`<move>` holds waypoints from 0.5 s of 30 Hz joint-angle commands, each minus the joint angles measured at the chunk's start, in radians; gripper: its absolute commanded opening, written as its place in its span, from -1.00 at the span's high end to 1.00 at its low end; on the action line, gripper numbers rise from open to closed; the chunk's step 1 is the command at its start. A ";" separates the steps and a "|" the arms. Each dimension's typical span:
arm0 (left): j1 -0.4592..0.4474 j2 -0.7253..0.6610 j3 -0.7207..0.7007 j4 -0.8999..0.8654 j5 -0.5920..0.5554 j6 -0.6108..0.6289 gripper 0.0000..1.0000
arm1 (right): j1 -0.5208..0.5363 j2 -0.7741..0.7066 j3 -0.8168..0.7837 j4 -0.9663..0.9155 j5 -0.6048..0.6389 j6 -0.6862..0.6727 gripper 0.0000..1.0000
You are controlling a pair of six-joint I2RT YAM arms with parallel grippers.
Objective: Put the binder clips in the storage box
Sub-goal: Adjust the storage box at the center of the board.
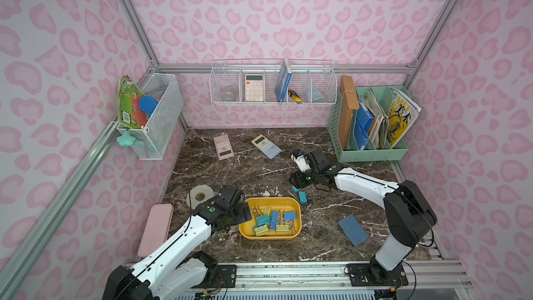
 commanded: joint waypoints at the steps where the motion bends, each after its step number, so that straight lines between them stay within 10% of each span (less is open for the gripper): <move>1: 0.000 0.014 0.009 -0.027 -0.020 0.001 -0.90 | 0.000 0.010 -0.005 -0.003 0.035 -0.097 -0.34; 15: -0.003 0.134 0.035 -0.040 0.066 -0.010 -0.89 | 0.010 -0.017 -0.150 0.108 0.126 -0.187 -0.48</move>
